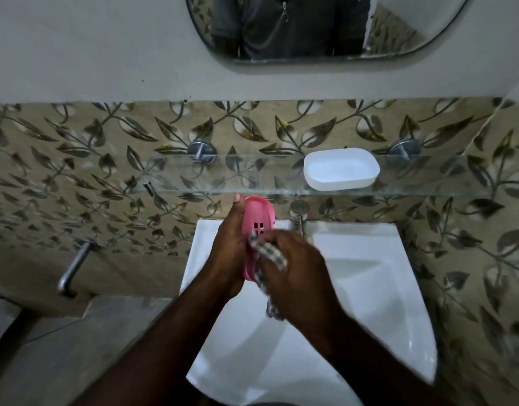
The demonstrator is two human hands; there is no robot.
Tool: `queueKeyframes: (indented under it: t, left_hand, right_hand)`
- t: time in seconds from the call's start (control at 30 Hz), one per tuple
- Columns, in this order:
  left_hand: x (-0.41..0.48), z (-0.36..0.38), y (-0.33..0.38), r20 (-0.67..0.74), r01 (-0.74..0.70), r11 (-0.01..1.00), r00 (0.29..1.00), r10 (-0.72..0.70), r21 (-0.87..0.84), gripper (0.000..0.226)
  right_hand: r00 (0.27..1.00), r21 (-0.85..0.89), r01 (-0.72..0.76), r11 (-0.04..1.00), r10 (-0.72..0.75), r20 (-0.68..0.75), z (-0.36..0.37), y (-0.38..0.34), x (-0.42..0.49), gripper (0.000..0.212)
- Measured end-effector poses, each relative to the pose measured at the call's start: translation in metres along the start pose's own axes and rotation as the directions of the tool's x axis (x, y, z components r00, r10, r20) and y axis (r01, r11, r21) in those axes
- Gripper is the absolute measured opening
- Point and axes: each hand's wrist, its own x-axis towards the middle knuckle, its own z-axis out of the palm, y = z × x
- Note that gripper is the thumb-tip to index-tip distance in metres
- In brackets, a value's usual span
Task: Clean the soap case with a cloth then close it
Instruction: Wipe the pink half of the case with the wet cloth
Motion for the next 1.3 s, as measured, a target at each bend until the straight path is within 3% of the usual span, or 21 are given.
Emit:
queueKeyframes:
  t: [0.1,0.23,0.33,0.43,0.57,0.67,0.73,0.87,0.93,1.07,1.13,1.3]
  left_hand:
    - [0.003,0.001,0.002,-0.023,0.001,1.000,1.000,-0.002,-0.016,0.084]
    - [-0.003,0.015,-0.003,0.039,-0.075,0.996,0.997,0.073,0.047,0.067]
    - [-0.007,0.018,-0.004,0.035,-0.171,0.979,0.985,0.169,0.113,0.062]
    - [-0.007,0.018,-0.002,0.014,-0.255,0.937,0.966,0.259,0.240,0.063]
    - [-0.008,0.021,-0.006,0.042,-0.289,0.870,0.954,0.297,0.398,0.059]
    - [-0.008,0.022,-0.007,0.082,-0.263,0.875,0.964,0.252,0.407,0.048]
    - [-0.006,0.023,-0.005,0.079,-0.236,0.893,0.972,0.223,0.384,0.047]
    - [-0.004,0.026,-0.005,0.048,-0.133,0.946,0.991,0.125,0.296,0.051]
    - [-0.002,0.027,-0.008,0.028,-0.107,0.949,0.994,0.103,0.296,0.055]
    - [-0.006,0.027,-0.009,-0.020,-0.156,0.920,0.984,0.175,0.360,0.056]
    - [-0.007,0.023,-0.010,-0.050,-0.194,0.913,0.973,0.226,0.360,0.056]
    - [-0.008,0.013,-0.005,-0.123,-0.256,0.923,0.946,0.301,0.286,0.071]
  right_hand:
    - [0.997,0.042,0.050,0.998,-0.053,0.056,-0.001,-0.005,0.008,0.021]
    - [0.992,-0.029,0.063,0.998,-0.066,-0.110,-0.016,-0.006,0.051,0.015]
    - [0.988,-0.073,-0.011,0.997,0.000,-0.153,-0.023,0.005,0.057,0.005]
    - [0.976,-0.064,-0.185,0.981,0.175,-0.133,-0.017,0.021,0.036,0.006]
    - [0.906,0.270,-0.389,0.880,0.419,-0.060,-0.010,0.027,0.026,0.017]
    - [0.895,0.386,-0.359,0.850,0.431,-0.116,-0.019,0.020,0.033,0.013]
    - [0.942,0.356,-0.259,0.898,0.317,-0.114,-0.022,0.011,0.027,0.002]
    - [0.998,0.075,0.008,0.997,-0.003,-0.065,-0.023,0.008,0.014,0.023]
    - [0.995,-0.061,0.063,0.996,-0.068,-0.080,-0.027,0.017,0.024,0.025]
    - [0.986,-0.182,-0.013,0.983,-0.018,-0.168,-0.024,0.034,0.039,0.006]
    - [0.985,-0.172,-0.099,0.980,0.073,-0.156,-0.017,0.040,0.032,0.008]
    - [0.955,0.008,-0.283,0.959,0.281,0.092,0.004,0.032,-0.005,0.022]
